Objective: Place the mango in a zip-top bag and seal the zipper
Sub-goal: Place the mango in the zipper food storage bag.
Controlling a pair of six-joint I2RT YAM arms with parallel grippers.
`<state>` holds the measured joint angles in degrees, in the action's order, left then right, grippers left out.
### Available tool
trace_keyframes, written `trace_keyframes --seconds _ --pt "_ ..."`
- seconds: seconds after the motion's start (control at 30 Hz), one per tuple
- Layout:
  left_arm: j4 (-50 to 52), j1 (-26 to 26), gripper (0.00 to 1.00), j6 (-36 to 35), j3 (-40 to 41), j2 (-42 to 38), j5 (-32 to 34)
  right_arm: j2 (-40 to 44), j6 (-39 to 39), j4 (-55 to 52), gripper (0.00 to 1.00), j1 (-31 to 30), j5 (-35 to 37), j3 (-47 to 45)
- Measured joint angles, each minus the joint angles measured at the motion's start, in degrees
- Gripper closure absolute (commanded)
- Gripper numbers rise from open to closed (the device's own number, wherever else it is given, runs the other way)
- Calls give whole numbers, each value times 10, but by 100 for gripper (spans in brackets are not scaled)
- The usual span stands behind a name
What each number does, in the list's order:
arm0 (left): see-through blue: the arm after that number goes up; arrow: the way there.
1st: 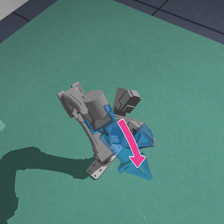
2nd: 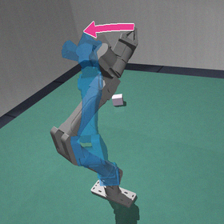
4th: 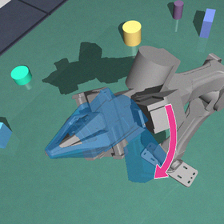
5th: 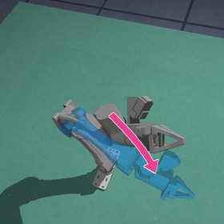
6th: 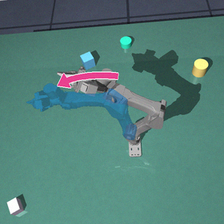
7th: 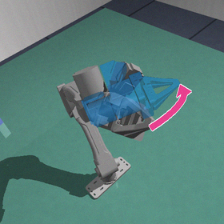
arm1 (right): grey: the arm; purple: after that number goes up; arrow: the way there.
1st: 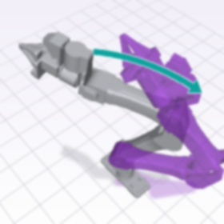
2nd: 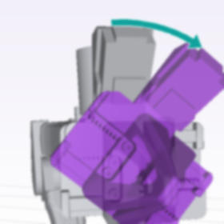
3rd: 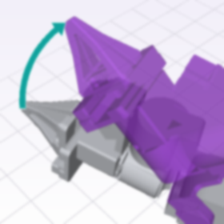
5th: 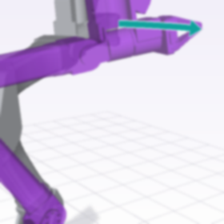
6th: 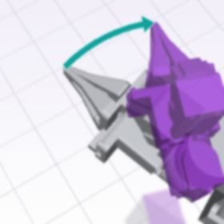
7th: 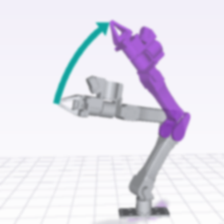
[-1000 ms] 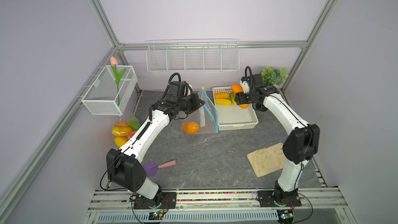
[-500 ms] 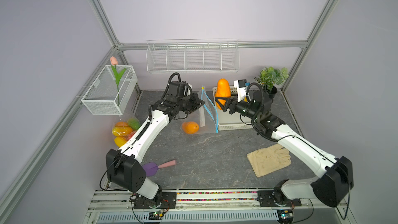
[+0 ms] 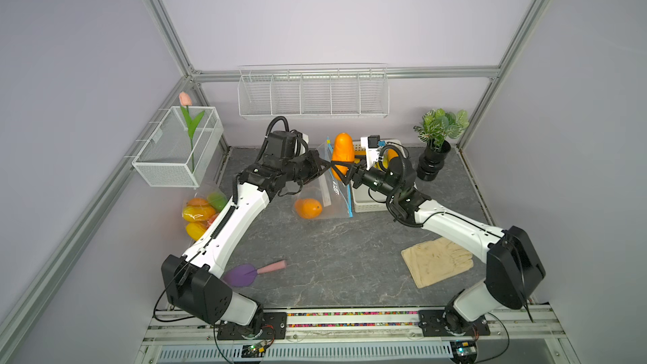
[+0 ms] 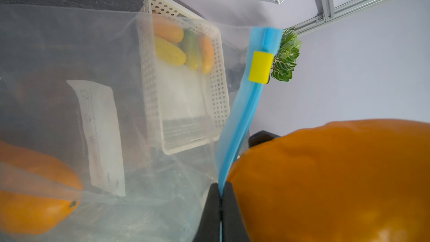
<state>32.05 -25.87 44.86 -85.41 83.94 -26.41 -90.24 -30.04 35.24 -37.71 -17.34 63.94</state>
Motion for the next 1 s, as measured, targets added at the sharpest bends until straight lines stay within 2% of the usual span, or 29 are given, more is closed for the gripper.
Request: trace_keyframes --seconds 0.27,0.4,0.43,0.67,0.73,0.77,0.9,1.0 --pt "11 3 100 -1 -43 -2 0 -10 0 25 42 0 10 -11" --pt "11 4 100 -1 -70 -2 0 -17 -3 36 14 0 9 -11" --pt "11 4 100 -2 -72 -2 -1 -19 -5 35 11 0 9 -11" --pt "17 9 100 -2 -73 -2 -2 -23 -1 -3 0 3 2 -3" --pt "17 12 100 -1 -73 -2 -3 -22 4 -21 2 6 -1 0" --pt "17 14 100 -1 -73 -2 -3 -21 9 -34 6 7 -2 2" --pt "17 16 100 0 -73 -1 -5 -11 34 -95 39 9 2 14" --pt "13 16 100 2 -73 0 -7 -8 57 -142 46 9 13 37"
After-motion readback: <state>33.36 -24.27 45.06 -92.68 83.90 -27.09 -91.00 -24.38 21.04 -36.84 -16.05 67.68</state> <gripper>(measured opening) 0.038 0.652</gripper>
